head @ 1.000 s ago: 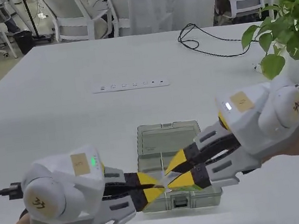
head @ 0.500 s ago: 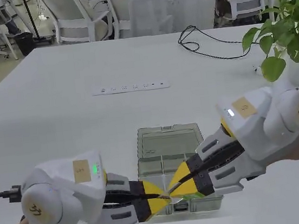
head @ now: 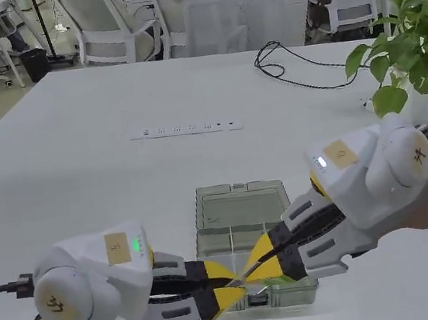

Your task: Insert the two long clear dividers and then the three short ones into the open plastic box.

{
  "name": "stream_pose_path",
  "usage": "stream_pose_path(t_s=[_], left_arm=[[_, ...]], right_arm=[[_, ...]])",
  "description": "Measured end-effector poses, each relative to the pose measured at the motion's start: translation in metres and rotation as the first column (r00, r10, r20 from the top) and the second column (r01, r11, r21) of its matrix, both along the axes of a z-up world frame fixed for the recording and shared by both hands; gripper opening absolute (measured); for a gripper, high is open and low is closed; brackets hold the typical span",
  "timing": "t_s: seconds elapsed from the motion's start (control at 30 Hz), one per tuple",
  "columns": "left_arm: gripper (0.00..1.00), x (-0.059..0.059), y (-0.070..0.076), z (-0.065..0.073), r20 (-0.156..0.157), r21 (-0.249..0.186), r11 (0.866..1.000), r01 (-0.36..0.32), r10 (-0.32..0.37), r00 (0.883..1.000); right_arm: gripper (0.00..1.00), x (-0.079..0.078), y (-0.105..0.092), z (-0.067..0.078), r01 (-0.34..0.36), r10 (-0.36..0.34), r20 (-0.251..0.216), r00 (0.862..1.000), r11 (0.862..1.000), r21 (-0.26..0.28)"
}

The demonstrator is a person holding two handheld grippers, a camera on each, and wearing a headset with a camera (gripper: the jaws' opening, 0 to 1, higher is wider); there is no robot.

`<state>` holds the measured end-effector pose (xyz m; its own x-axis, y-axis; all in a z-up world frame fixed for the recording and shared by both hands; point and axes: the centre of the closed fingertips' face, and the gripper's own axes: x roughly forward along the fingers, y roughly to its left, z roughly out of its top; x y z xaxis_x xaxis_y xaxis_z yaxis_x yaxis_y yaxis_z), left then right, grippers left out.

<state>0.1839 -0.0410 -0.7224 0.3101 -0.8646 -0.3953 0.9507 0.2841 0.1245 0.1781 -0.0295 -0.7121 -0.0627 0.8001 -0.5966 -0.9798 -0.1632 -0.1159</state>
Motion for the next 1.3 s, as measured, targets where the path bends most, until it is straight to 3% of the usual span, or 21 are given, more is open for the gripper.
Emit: stream_pose_path(t_s=[0.37,0.53,0.6,0.8,1.03,1.3], left_arm=[[0.23,0.007,0.006,0.001,-0.026,-0.051,0.995,-0.082,0.08,0.996],[0.31,0.011,0.01,0.001,-0.049,-0.071,0.989,-0.131,0.128,0.991],[0.34,0.013,0.012,0.002,-0.036,-0.072,0.987,-0.146,0.144,0.989],[0.42,0.02,0.021,0.001,-0.066,-0.089,0.974,-0.21,0.204,0.977],[0.53,0.023,0.026,-0.003,-0.111,-0.101,0.958,-0.268,0.257,0.96],[0.66,0.028,0.028,-0.006,-0.115,-0.087,0.951,-0.296,0.286,0.951]], right_arm=[[0.02,0.016,-0.012,0.001,0.051,-0.048,0.032,0.998,0.994,-0.099],[0.02,0.027,-0.021,-0.006,0.087,-0.079,0.05,0.996,0.979,-0.182],[0.02,0.03,-0.022,-0.007,0.096,-0.088,0.05,0.995,0.976,-0.196],[0.02,0.037,-0.027,-0.014,0.116,-0.104,0.058,0.993,0.961,-0.249],[0.02,0.05,-0.035,-0.024,0.161,-0.147,0.069,0.987,0.93,-0.331],[0.02,0.06,-0.043,-0.033,0.186,-0.172,0.069,0.983,0.897,-0.401]])
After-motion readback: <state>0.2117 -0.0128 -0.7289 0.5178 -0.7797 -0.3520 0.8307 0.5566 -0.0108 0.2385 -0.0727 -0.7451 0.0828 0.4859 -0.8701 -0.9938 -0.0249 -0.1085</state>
